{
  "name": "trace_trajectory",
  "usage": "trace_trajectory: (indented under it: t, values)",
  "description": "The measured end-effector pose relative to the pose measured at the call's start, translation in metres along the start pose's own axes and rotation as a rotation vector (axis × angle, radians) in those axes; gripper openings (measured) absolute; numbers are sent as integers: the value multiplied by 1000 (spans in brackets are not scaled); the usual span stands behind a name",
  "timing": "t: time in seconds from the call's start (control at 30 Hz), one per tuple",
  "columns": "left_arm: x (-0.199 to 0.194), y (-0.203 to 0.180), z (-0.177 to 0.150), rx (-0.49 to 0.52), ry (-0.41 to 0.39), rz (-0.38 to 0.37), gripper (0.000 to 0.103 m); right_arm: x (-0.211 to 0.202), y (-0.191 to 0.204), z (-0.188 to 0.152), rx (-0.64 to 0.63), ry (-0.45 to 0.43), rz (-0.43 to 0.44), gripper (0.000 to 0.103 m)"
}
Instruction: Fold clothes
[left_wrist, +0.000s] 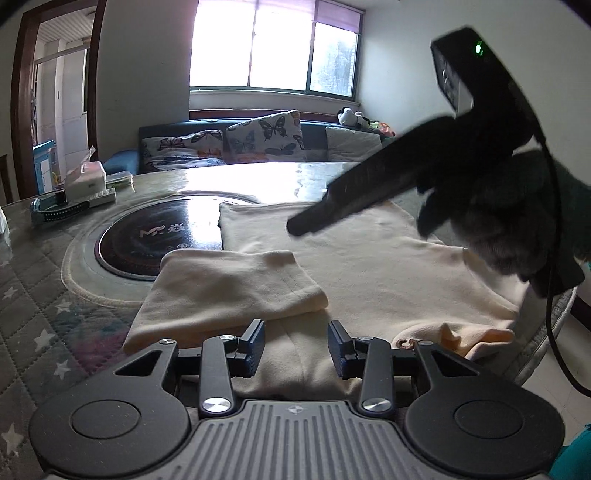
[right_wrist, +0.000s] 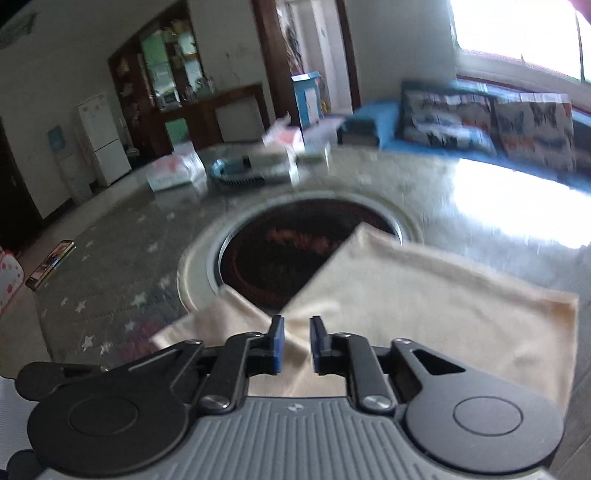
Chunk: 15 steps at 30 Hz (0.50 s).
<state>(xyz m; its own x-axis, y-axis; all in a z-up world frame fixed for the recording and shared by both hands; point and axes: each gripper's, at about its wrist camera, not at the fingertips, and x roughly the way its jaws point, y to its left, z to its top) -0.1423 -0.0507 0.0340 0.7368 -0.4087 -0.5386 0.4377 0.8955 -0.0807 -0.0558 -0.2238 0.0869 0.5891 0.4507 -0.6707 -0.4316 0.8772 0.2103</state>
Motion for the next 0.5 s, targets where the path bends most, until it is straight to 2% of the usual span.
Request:
trace_trajectory:
  t: [0.13,0.4,0.47,0.5]
  values:
    - [1,5,-2,-10,8,10,40,20,-6,-10,22,36,3,28]
    - [4,8,-4,-20,21,17,40,40,-8,-21,60,56,31,29]
    - [5,8,-4,-19,22,17,40,40,-6,-21,46,55,27,24]
    - [5,7,-3,-17,20,16,40,40,-5,-21,46,56,25,14]
